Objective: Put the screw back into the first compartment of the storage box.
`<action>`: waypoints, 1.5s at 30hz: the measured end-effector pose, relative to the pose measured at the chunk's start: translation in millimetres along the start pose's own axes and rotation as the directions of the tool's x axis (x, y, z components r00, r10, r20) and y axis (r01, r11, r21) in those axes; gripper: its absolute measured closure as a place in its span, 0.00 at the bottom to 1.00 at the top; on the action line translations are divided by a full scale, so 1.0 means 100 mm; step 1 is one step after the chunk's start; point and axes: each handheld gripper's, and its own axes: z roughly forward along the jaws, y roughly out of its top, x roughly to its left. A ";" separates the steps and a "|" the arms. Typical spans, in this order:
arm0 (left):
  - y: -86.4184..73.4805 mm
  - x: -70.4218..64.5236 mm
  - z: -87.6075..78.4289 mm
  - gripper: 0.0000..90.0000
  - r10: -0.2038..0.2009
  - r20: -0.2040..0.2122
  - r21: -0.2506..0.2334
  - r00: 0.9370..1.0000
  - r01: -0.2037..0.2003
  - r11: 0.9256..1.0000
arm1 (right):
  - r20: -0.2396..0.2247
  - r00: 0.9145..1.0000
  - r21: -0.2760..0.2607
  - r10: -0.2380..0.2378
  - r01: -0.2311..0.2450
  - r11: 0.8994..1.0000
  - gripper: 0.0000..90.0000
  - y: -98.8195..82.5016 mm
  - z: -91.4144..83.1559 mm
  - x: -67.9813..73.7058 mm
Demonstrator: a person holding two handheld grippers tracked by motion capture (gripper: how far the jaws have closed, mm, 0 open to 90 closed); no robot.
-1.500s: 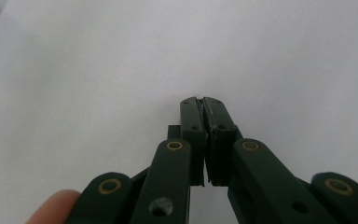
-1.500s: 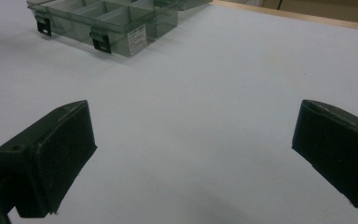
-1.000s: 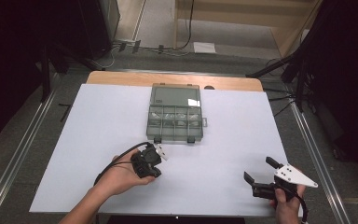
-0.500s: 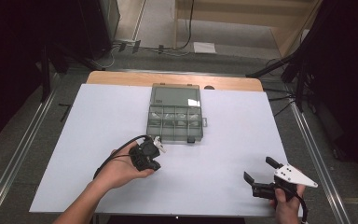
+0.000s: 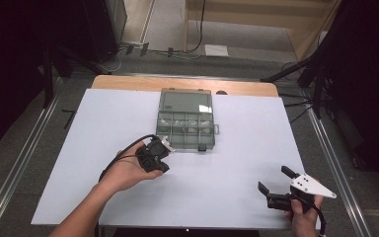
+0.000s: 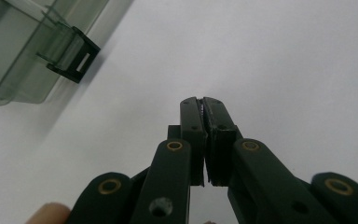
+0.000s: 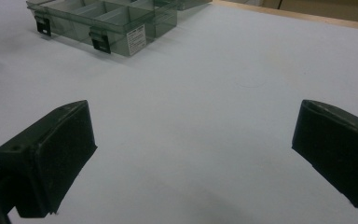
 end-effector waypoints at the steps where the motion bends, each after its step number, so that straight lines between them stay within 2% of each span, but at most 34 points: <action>1: 0.01 0.01 -0.01 0.98 -0.003 -0.002 -0.001 1.000 0.003 1.000 | 0.000 1.000 0.000 0.000 0.000 1.000 0.00 0.00 0.00 0.00; 12: 0.10 0.18 -0.08 0.98 -0.021 -0.021 -0.015 1.000 0.021 1.000 | -0.001 1.000 0.000 0.003 -0.003 1.000 0.00 0.00 0.00 0.00; 16: 0.14 0.24 -0.10 0.98 -0.031 -0.013 -0.020 0.999 0.031 0.999 | -0.001 1.000 0.004 0.002 -0.002 1.000 0.00 0.00 0.00 0.00; 21: 0.19 0.29 -0.13 0.98 -0.020 -0.029 -0.026 0.999 0.020 0.999 | 0.001 1.000 -0.001 0.001 -0.001 1.000 0.00 0.00 0.00 0.00; 27: 0.24 0.39 -0.17 0.98 -0.041 -0.036 -0.036 0.999 0.040 0.999 | -0.002 1.000 0.001 0.002 -0.002 1.000 0.00 0.00 0.00 0.00; 28: 0.25 0.41 -0.17 0.98 -0.033 -0.042 -0.031 0.999 0.032 0.999 | -0.001 1.000 0.000 0.001 -0.001 1.000 0.00 0.00 0.00 0.00; 45: 0.41 0.64 -0.23 0.98 -0.065 -0.071 -0.042 0.995 0.062 0.997 | 0.001 1.000 0.004 0.000 0.000 1.000 0.00 0.00 0.00 0.00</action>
